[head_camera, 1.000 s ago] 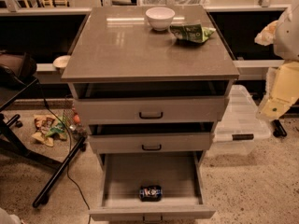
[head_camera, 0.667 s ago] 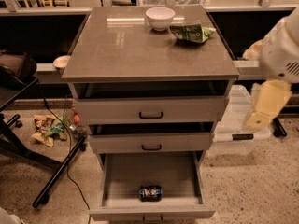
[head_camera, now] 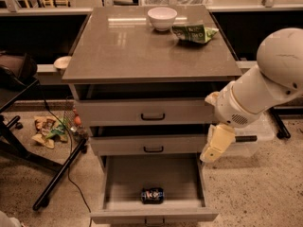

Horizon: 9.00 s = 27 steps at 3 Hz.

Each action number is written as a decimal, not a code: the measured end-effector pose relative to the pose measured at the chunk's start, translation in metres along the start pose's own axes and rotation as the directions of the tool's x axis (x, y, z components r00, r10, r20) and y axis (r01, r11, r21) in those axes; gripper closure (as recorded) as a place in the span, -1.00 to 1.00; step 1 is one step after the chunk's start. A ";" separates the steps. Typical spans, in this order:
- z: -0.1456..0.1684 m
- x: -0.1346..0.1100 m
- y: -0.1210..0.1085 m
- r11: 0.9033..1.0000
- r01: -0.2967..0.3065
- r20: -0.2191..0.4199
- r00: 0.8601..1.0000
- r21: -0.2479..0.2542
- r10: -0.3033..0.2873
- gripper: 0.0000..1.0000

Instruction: Pick pepsi can from bottom drawer and place on counter

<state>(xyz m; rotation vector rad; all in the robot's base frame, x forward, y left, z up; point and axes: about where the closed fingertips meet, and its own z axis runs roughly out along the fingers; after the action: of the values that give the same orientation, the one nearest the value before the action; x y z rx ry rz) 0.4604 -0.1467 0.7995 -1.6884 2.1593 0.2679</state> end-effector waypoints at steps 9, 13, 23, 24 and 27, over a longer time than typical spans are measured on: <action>0.387 0.083 0.012 0.995 -0.075 0.088 0.993 -0.068 0.081 -1.00; 0.555 0.101 -0.004 0.985 -0.092 0.178 0.977 -0.148 0.118 -1.00; 0.583 0.161 -0.026 0.985 -0.164 0.262 0.949 -0.056 0.173 1.00; 0.583 0.161 -0.026 0.985 -0.164 0.262 0.949 -0.056 0.173 1.00; 0.387 0.139 -0.034 0.976 -0.199 0.296 0.941 0.091 0.164 1.00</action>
Offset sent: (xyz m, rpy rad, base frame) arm 0.0102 0.0164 -0.0757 -0.0073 0.0420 0.0068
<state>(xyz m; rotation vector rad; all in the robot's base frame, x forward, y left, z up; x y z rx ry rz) 0.5348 -0.1324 0.3943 -1.2963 2.0682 0.4001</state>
